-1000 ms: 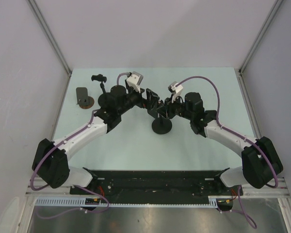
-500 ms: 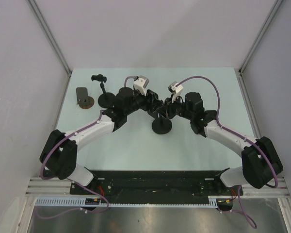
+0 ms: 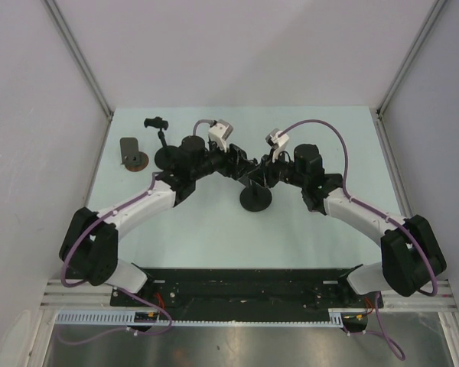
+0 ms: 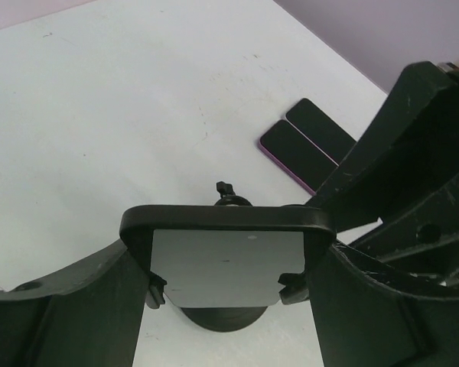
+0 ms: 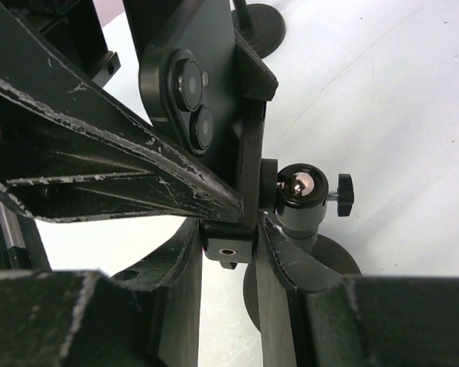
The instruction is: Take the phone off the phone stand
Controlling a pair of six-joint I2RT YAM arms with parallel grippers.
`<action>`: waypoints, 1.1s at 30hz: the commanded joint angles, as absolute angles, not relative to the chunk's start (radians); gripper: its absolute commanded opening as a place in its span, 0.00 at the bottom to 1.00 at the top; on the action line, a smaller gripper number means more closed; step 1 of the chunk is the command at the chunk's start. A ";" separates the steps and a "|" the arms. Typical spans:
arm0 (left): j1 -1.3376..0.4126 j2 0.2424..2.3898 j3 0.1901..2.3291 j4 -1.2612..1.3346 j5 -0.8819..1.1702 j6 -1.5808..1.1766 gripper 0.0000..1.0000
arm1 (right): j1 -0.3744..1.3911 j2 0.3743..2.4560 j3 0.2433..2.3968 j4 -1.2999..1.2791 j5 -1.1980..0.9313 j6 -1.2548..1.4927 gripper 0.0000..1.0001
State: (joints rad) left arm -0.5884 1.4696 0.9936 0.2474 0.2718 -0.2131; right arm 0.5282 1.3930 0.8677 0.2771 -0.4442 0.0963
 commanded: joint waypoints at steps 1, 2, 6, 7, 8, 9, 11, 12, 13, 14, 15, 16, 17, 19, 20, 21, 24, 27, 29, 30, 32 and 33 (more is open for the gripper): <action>-0.477 1.401 0.966 0.190 0.354 -0.138 0.00 | 0.469 1.368 0.857 0.222 -0.485 0.104 0.00; -0.453 1.394 0.962 0.186 0.379 -0.132 0.00 | 0.466 1.371 0.857 0.222 -0.509 0.104 0.00; -0.419 1.388 0.960 0.152 0.442 -0.103 0.00 | 0.459 1.396 0.876 0.216 -0.597 0.115 0.00; -0.414 1.391 0.960 0.143 0.451 -0.100 0.00 | 0.459 1.400 0.879 0.216 -0.609 0.120 0.00; -0.405 1.391 0.960 0.140 0.465 -0.097 0.00 | 0.459 1.413 0.884 0.221 -0.632 0.126 0.00; -0.402 1.391 0.963 0.135 0.478 -0.089 0.00 | 0.459 1.416 0.884 0.224 -0.638 0.132 0.00; -0.393 1.390 0.965 0.123 0.508 -0.074 0.00 | 0.457 1.425 0.887 0.230 -0.634 0.140 0.00; -0.388 1.390 0.965 0.118 0.517 -0.068 0.00 | 0.456 1.424 0.888 0.227 -0.627 0.140 0.00; -0.384 1.387 0.965 0.107 0.537 -0.060 0.00 | 0.454 1.425 0.890 0.222 -0.621 0.137 0.00; -0.373 1.382 0.963 0.103 0.546 -0.051 0.00 | 0.453 1.425 0.891 0.219 -0.617 0.135 0.00; -0.368 1.379 0.963 0.097 0.557 -0.046 0.00 | 0.446 1.427 0.891 0.216 -0.617 0.135 0.00; -0.362 1.374 0.962 0.089 0.566 -0.043 0.00 | 0.442 1.427 0.893 0.212 -0.615 0.135 0.00; -0.353 1.368 0.962 0.084 0.587 -0.034 0.00 | 0.439 1.427 0.893 0.210 -0.615 0.137 0.00; -0.348 1.364 0.959 0.080 0.604 -0.026 0.00 | 0.431 1.430 0.893 0.207 -0.617 0.140 0.00; -0.347 1.356 0.959 0.078 0.632 -0.025 0.00 | 0.431 1.431 0.893 0.207 -0.618 0.140 0.00; -0.347 1.356 0.960 0.078 0.649 -0.029 0.00 | 0.430 1.433 0.894 0.206 -0.617 0.143 0.00; -0.351 1.348 0.969 0.081 0.687 -0.064 0.00 | 0.430 1.440 0.894 0.201 -0.606 0.144 0.00; -0.383 1.338 0.983 0.086 0.686 -0.098 0.00 | 0.452 1.447 0.896 0.204 -0.581 0.138 0.00; -0.429 1.328 1.002 0.087 0.672 -0.130 0.00 | 0.471 1.453 0.897 0.209 -0.555 0.130 0.00; -0.443 1.328 1.009 0.089 0.654 -0.143 0.00 | 0.475 1.453 0.897 0.210 -0.546 0.129 0.00; -0.478 1.313 1.032 0.089 0.628 -0.187 0.00 | 0.491 1.456 0.897 0.213 -0.511 0.124 0.00; -0.486 1.305 1.040 0.089 0.615 -0.201 0.00 | 0.495 1.454 0.897 0.216 -0.499 0.123 0.00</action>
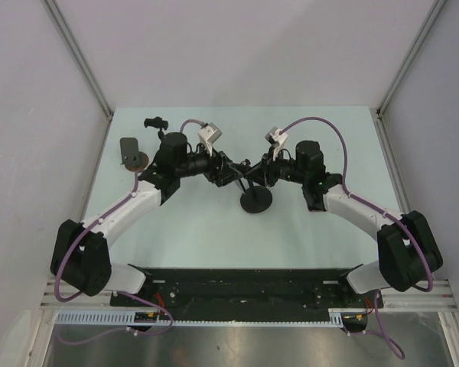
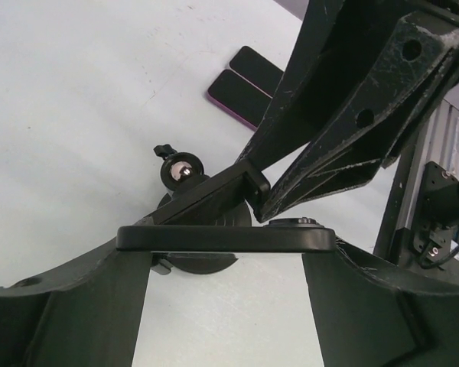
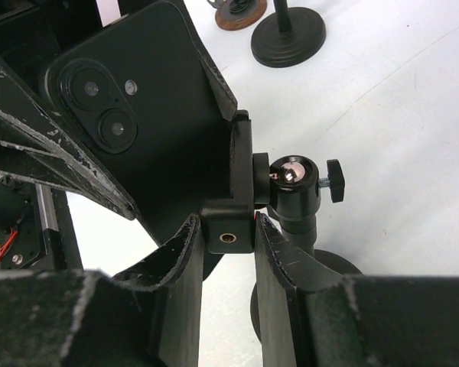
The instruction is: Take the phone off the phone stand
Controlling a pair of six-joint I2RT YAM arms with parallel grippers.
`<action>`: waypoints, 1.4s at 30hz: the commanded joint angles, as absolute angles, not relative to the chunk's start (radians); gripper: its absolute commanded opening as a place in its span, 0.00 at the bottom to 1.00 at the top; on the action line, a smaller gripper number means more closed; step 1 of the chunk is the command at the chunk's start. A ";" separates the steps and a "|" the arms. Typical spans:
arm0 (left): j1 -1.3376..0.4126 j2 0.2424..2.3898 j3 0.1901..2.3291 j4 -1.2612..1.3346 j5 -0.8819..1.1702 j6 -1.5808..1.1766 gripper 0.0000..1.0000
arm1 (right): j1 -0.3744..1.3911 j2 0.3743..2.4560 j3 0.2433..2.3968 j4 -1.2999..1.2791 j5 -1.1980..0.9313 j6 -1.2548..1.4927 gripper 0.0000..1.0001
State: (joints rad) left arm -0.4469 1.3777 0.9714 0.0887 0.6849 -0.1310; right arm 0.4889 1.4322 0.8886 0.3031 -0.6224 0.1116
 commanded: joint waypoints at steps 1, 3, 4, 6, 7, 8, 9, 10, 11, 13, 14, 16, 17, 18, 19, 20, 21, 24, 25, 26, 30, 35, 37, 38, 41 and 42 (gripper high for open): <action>-0.489 1.296 1.046 0.089 0.603 -0.213 0.00 | 0.500 1.456 0.897 0.216 -0.473 0.120 0.00; -0.491 1.260 1.066 0.087 0.578 -0.238 0.00 | 0.509 1.453 0.897 0.213 -0.448 0.109 0.00; -0.491 1.244 1.069 0.086 0.557 -0.241 0.00 | 0.511 1.453 0.897 0.212 -0.427 0.106 0.00; -0.491 1.201 1.083 0.081 0.537 -0.248 0.00 | 0.515 1.451 0.897 0.210 -0.408 0.095 0.00; -0.491 1.189 1.088 0.080 0.528 -0.252 0.00 | 0.517 1.454 0.897 0.210 -0.394 0.092 0.00; -0.491 1.168 1.094 0.080 0.513 -0.262 0.00 | 0.518 1.454 0.897 0.213 -0.390 0.089 0.00; -0.491 1.158 1.095 0.078 0.503 -0.267 0.00 | 0.520 1.457 0.897 0.222 -0.388 0.086 0.00; -0.489 1.137 1.095 0.078 0.493 -0.270 0.00 | 0.523 1.456 0.897 0.230 -0.387 0.083 0.00; -0.489 1.126 1.095 0.077 0.467 -0.275 0.00 | 0.523 1.459 0.897 0.241 -0.387 0.077 0.00; -0.485 1.095 1.094 0.072 0.425 -0.279 0.00 | 0.528 1.462 0.897 0.296 -0.388 0.061 0.00; -0.482 1.086 1.088 0.069 0.381 -0.285 0.00 | 0.526 1.462 0.897 0.320 -0.390 0.060 0.00; -0.465 1.059 1.078 0.060 0.342 -0.294 0.00 | 0.520 1.480 0.897 0.415 -0.397 0.074 0.00; -0.456 1.049 1.072 0.055 0.321 -0.314 0.00 | 0.519 1.494 0.899 0.454 -0.405 0.083 0.00; -0.446 1.043 1.071 0.048 0.298 -0.327 0.00 | 0.514 1.506 0.900 0.524 -0.411 0.089 0.00; -0.428 1.034 1.068 0.043 0.290 -0.351 0.00 | 0.508 1.537 0.905 0.552 -0.423 0.101 0.00; -0.422 1.029 1.066 0.037 0.284 -0.359 0.00 | 0.505 1.552 0.914 0.573 -0.434 0.106 0.00; -0.417 1.026 1.068 0.022 0.269 -0.360 0.00 | 0.502 1.566 0.939 0.607 -0.451 0.107 0.00; -0.416 1.017 1.062 0.008 0.235 -0.362 0.00 | 0.496 1.626 1.003 0.667 -0.491 0.107 0.00; -0.416 1.014 1.057 0.008 0.232 -0.362 0.00 | 0.495 1.658 1.023 0.676 -0.500 0.112 0.00; -0.416 1.012 1.055 -0.014 0.227 -0.362 0.00 | 0.495 1.678 1.044 0.686 -0.511 0.113 0.00; -0.416 1.009 1.045 -0.035 0.209 -0.368 0.00 | 0.485 1.758 1.097 0.736 -0.548 0.146 0.00; -0.416 1.014 1.039 -0.061 0.180 -0.405 0.00 | 0.476 1.784 1.098 0.640 -0.564 0.112 0.00; -0.416 1.025 1.037 -0.071 0.160 -0.437 0.00 | 0.477 1.773 1.098 0.588 -0.569 0.095 0.00; -0.416 1.029 1.034 -0.074 0.158 -0.448 0.00 | 0.477 1.767 1.098 0.545 -0.571 0.088 0.04; -0.416 1.046 1.032 -0.075 0.160 -0.497 0.00 | 0.476 1.735 1.098 0.470 -0.577 0.054 0.23; -0.417 1.057 1.034 -0.075 0.166 -0.517 0.00 | 0.476 1.718 1.098 0.456 -0.575 0.039 0.28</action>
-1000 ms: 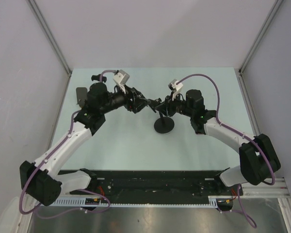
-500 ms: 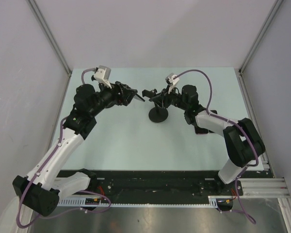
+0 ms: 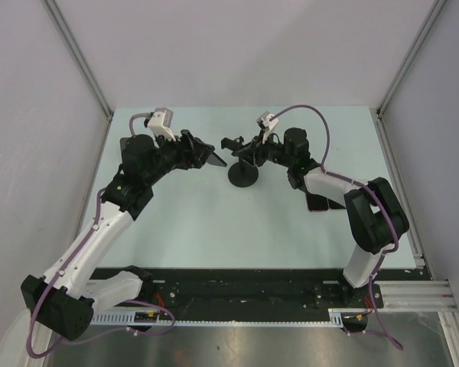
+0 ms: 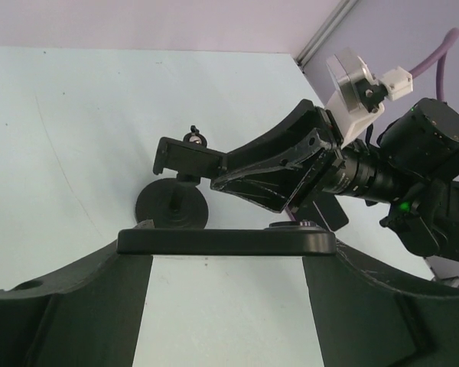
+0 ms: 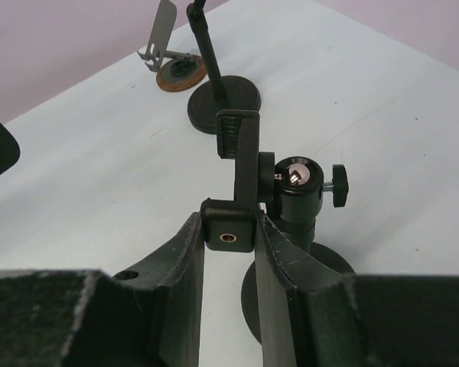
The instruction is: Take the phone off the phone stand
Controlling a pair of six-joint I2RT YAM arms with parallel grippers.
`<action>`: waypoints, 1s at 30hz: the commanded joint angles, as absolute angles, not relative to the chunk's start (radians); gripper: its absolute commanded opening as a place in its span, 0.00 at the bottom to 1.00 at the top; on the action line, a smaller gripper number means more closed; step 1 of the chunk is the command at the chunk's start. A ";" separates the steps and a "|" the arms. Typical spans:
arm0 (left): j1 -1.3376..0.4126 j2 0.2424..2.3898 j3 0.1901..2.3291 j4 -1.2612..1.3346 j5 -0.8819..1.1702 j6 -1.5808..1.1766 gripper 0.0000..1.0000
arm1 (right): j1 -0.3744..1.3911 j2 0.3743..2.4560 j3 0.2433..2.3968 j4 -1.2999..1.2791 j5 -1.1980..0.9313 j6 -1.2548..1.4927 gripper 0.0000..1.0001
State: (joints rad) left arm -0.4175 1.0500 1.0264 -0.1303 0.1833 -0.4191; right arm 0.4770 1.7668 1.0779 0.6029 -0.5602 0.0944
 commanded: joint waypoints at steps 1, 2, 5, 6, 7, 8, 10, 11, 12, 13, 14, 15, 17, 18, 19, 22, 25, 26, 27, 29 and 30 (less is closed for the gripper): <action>-0.417 1.061 1.035 -0.077 0.167 -0.525 0.00 | 0.474 1.709 1.098 0.440 -0.575 0.035 0.32; -0.417 1.063 1.035 -0.078 0.175 -0.535 0.00 | 0.474 1.703 1.098 0.416 -0.572 0.028 0.41; -0.419 1.077 1.040 -0.080 0.189 -0.566 0.00 | 0.472 1.669 1.098 0.368 -0.557 0.008 0.56; -0.420 1.081 1.039 -0.081 0.190 -0.577 0.00 | 0.474 1.661 1.098 0.359 -0.554 0.003 0.59; -0.420 1.081 1.040 -0.084 0.192 -0.583 0.00 | 0.474 1.645 1.098 0.336 -0.548 0.003 0.61; -0.420 1.083 1.042 -0.086 0.193 -0.589 0.00 | 0.474 1.635 1.098 0.327 -0.539 0.002 0.66; -0.420 1.085 1.043 -0.090 0.201 -0.603 0.00 | 0.479 1.600 1.098 0.287 -0.522 -0.023 0.69; -0.420 1.086 1.043 -0.091 0.201 -0.607 0.00 | 0.480 1.585 1.097 0.273 -0.505 -0.026 0.72; -0.420 1.083 1.043 -0.092 0.204 -0.617 0.00 | 0.480 1.566 1.095 0.261 -0.497 -0.026 0.73; -0.420 1.085 1.045 -0.095 0.204 -0.620 0.00 | 0.482 1.534 1.095 0.238 -0.492 -0.028 0.73; -0.420 1.081 1.045 -0.098 0.204 -0.623 0.00 | 0.485 1.513 1.095 0.224 -0.488 -0.029 0.73; -0.420 1.080 1.045 -0.100 0.203 -0.632 0.00 | 0.485 1.494 1.095 0.207 -0.495 -0.032 0.72; -0.419 1.084 1.045 -0.107 0.202 -0.641 0.00 | 0.494 1.439 1.095 0.157 -0.518 -0.047 0.72; -0.419 1.086 1.045 -0.109 0.204 -0.655 0.00 | 0.498 1.424 1.095 0.138 -0.529 -0.055 0.72; -0.420 1.088 1.045 -0.110 0.216 -0.661 0.00 | 0.508 1.405 1.095 0.105 -0.541 -0.063 0.72; -0.420 1.098 1.051 -0.112 0.244 -0.684 0.00 | 0.540 1.355 1.095 0.062 -0.586 -0.075 0.72; -0.420 1.108 1.057 -0.112 0.259 -0.701 0.00 | 0.575 1.319 1.095 0.055 -0.615 -0.069 0.72; -0.420 1.109 1.057 -0.110 0.262 -0.709 0.00 | 0.587 1.315 1.095 0.058 -0.614 -0.069 0.72; -0.420 1.109 1.061 -0.110 0.262 -0.713 0.00 | 0.610 1.310 1.095 0.070 -0.612 -0.068 0.72; -0.420 1.115 1.066 -0.110 0.273 -0.722 0.00 | 0.635 1.313 1.095 0.083 -0.589 -0.067 0.72; -0.420 1.117 1.074 -0.110 0.279 -0.724 0.00 | 0.655 1.324 1.095 0.092 -0.577 -0.074 0.72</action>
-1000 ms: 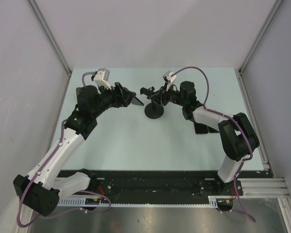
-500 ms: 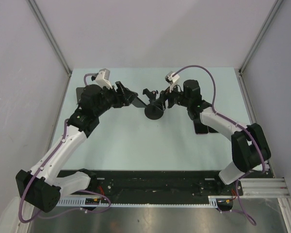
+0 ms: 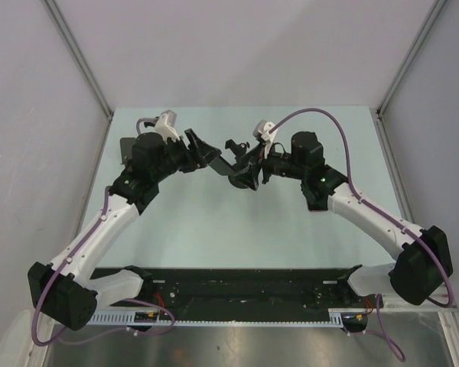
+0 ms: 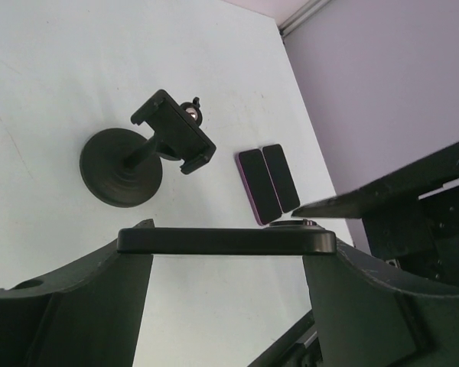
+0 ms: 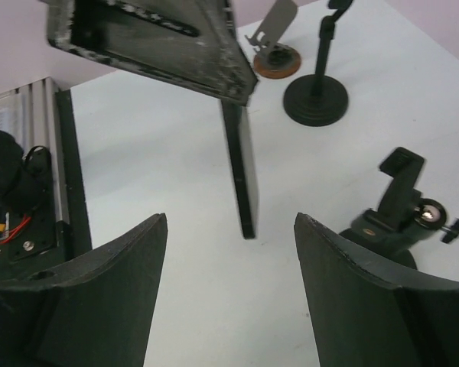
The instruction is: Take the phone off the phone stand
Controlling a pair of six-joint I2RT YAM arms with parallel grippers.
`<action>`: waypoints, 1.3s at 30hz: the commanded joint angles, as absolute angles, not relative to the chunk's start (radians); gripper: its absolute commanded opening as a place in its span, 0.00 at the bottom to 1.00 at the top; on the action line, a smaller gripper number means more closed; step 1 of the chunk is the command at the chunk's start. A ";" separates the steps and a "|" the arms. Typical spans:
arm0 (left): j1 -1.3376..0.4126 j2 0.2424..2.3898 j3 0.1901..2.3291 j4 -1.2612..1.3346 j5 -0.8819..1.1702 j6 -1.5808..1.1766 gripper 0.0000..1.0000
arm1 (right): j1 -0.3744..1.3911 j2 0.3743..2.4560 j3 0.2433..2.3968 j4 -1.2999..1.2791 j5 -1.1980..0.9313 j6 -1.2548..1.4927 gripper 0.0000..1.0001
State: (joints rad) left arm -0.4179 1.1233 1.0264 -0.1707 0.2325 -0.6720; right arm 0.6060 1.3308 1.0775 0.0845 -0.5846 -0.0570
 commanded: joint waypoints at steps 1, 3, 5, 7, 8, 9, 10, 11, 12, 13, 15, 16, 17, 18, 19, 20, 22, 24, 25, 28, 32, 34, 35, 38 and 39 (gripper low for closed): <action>-0.422 1.120 1.075 -0.112 0.285 -0.729 0.00 | 0.663 1.327 1.095 0.097 -0.551 -0.074 0.71; -0.428 1.124 1.080 -0.110 0.294 -0.732 0.00 | 0.675 1.338 1.095 0.121 -0.534 -0.069 0.70; -0.434 1.126 1.083 -0.112 0.302 -0.736 0.00 | 0.690 1.347 1.095 0.136 -0.512 -0.064 0.69; -0.439 1.127 1.085 -0.112 0.302 -0.736 0.00 | 0.701 1.353 1.097 0.153 -0.465 -0.069 0.67; -0.443 1.127 1.086 -0.110 0.305 -0.738 0.00 | 0.704 1.356 1.097 0.156 -0.451 -0.069 0.67; -0.445 1.129 1.086 -0.110 0.307 -0.738 0.00 | 0.704 1.358 1.097 0.166 -0.436 -0.068 0.66; -0.446 1.127 1.088 -0.110 0.307 -0.739 0.00 | 0.706 1.367 1.097 0.167 -0.422 -0.067 0.66; -0.451 1.131 1.088 -0.112 0.308 -0.738 0.00 | 0.706 1.370 1.097 0.167 -0.420 -0.069 0.66; -0.453 1.131 1.086 -0.112 0.311 -0.736 0.00 | 0.707 1.374 1.097 0.170 -0.417 -0.069 0.65; -0.454 1.129 1.086 -0.112 0.311 -0.738 0.00 | 0.712 1.382 1.097 0.170 -0.414 -0.069 0.65; -0.460 1.131 1.086 -0.110 0.316 -0.739 0.00 | 0.716 1.390 1.097 0.175 -0.414 -0.069 0.63; -0.465 1.131 1.086 -0.109 0.318 -0.739 0.00 | 0.719 1.393 1.098 0.175 -0.417 -0.069 0.61; -0.466 1.134 1.088 -0.110 0.319 -0.739 0.00 | 0.724 1.394 1.098 0.176 -0.417 -0.069 0.59; -0.468 1.132 1.089 -0.109 0.321 -0.736 0.00 | 0.726 1.397 1.098 0.179 -0.419 -0.066 0.56; -0.469 1.135 1.089 -0.109 0.324 -0.736 0.00 | 0.727 1.397 1.100 0.179 -0.423 -0.063 0.54; -0.469 1.135 1.089 -0.110 0.324 -0.735 0.00 | 0.727 1.400 1.100 0.181 -0.428 -0.058 0.51; -0.472 1.137 1.088 -0.109 0.325 -0.724 0.00 | 0.727 1.401 1.100 0.179 -0.436 -0.041 0.37; -0.472 1.138 1.086 -0.110 0.322 -0.713 0.00 | 0.726 1.394 1.100 0.170 -0.443 -0.031 0.19; -0.474 1.138 1.085 -0.109 0.318 -0.707 0.01 | 0.727 1.391 1.100 0.166 -0.446 -0.029 0.12; -0.474 1.138 1.088 -0.110 0.310 -0.675 0.15 | 0.726 1.371 1.100 0.130 -0.451 -0.022 0.00; -0.474 1.118 1.094 -0.107 0.241 -0.614 0.47 | 0.709 1.342 1.100 0.072 -0.459 -0.005 0.00; -0.472 1.103 1.091 -0.109 0.197 -0.571 0.65 | 0.695 1.318 1.098 0.055 -0.456 0.020 0.00; -0.474 1.080 1.083 -0.104 0.136 -0.554 0.71 | 0.689 1.306 1.098 0.034 -0.454 0.020 0.00; -0.474 1.043 1.062 -0.089 0.049 -0.482 0.89 | 0.663 1.260 1.095 -0.029 -0.442 0.032 0.00; -0.474 1.017 1.054 -0.084 0.004 -0.447 0.95 | 0.657 1.249 1.092 -0.043 -0.440 0.037 0.00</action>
